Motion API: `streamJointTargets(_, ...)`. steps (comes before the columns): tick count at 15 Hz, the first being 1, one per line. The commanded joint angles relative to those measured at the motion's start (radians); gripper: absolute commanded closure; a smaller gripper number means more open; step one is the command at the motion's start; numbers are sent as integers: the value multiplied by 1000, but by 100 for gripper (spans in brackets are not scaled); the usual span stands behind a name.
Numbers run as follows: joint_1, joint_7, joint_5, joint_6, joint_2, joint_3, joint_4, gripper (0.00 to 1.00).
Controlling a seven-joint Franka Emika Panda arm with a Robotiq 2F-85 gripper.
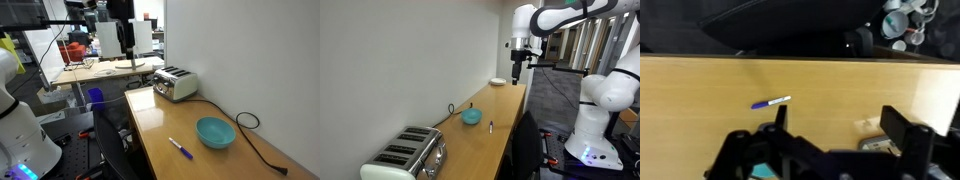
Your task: Move the bowl to the left
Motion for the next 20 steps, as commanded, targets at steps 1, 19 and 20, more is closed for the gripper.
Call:
streamJointTargets(1,-3,-2,2,-3,0,2,2,0)
streamJointTargets(19,-23,2,-237,560,709,-4,156,0)
streamJointTargets(20,-20,-6,-256,571,752,-7,187,0)
